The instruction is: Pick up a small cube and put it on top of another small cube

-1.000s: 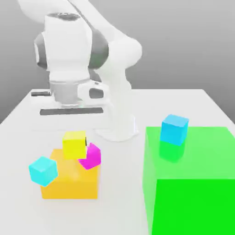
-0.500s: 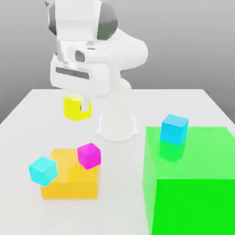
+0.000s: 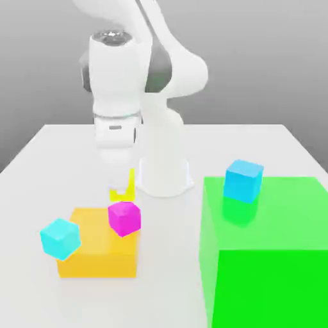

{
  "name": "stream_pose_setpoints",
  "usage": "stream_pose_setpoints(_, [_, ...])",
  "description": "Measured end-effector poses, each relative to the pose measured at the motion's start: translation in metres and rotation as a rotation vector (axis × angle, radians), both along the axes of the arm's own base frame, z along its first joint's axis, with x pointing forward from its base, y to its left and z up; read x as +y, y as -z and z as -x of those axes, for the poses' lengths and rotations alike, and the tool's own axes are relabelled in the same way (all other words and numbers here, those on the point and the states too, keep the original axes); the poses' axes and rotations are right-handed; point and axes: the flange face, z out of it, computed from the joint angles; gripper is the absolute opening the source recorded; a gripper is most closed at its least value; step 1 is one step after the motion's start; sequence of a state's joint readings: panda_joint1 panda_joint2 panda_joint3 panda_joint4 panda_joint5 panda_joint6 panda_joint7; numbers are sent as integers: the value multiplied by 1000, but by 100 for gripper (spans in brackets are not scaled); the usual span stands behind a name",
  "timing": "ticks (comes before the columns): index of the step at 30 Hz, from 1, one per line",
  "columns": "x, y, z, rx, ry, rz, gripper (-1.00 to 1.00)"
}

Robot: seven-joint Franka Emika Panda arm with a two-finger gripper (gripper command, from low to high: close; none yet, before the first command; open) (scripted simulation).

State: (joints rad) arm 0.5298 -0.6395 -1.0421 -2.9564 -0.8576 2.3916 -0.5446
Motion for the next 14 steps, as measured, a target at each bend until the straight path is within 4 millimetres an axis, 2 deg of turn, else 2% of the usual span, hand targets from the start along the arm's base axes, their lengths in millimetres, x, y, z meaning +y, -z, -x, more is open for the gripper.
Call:
stream_pose_setpoints(1, [0, 5, 1, 0, 1, 0, 100])
stream_pose_setpoints(8, [0, 4, 0, -2, 1, 0, 100])
stream_pose_setpoints(14, [0, -47, -1, -2, 0, 0, 100])
